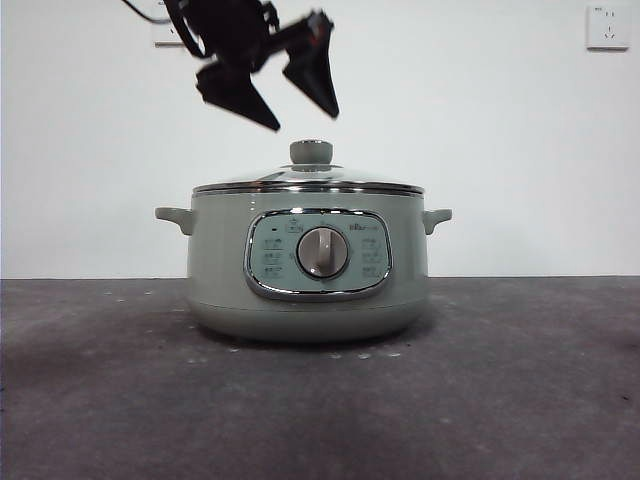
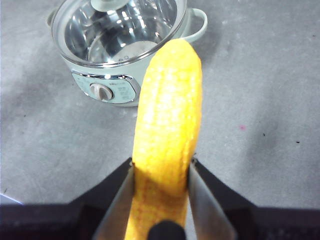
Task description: Pick up the corn,open the lid,put the corn in the pot,close the lid
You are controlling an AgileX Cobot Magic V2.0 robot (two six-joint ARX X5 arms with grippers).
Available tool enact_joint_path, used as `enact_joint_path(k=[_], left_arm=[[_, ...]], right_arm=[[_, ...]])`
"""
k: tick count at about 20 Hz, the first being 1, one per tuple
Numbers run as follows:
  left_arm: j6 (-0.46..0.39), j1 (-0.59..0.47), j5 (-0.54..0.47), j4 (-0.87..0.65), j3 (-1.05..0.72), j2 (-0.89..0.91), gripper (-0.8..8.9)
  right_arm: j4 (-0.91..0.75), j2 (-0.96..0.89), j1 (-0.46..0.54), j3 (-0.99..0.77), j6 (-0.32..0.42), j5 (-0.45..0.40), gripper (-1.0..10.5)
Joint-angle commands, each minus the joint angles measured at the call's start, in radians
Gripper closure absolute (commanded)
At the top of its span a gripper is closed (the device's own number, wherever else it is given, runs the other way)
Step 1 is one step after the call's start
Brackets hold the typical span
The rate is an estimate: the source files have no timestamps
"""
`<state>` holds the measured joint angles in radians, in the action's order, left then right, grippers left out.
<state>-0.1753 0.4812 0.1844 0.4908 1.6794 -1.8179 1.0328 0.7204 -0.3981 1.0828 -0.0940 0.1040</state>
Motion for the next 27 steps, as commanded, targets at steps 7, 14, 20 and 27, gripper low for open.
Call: enact_joint_path(k=[7, 14, 20, 27], left_arm=[[-0.005, 0.005, -0.002, -0.014, 0.005, -0.076, 2.51], [0.013, 0.01, -0.002, -0.03, 0.005, -0.083, 3.83], [0.016, 0.011, 0.007, -0.028, 0.005, -0.083, 5.77], [0.044, 0.011, 0.036, -0.029, 0.005, -0.083, 8.22]], right_arm=[[-0.004, 0.001, -0.001, 0.001, -0.009, -0.004, 9.6], [-0.003, 0.001, -0.001, 0.001, -0.008, -0.008, 9.6], [-0.002, 0.001, -0.001, 0.001, -0.008, -0.008, 9.6], [0.002, 0.001, -0.001, 0.001, -0.006, -0.008, 9.6]])
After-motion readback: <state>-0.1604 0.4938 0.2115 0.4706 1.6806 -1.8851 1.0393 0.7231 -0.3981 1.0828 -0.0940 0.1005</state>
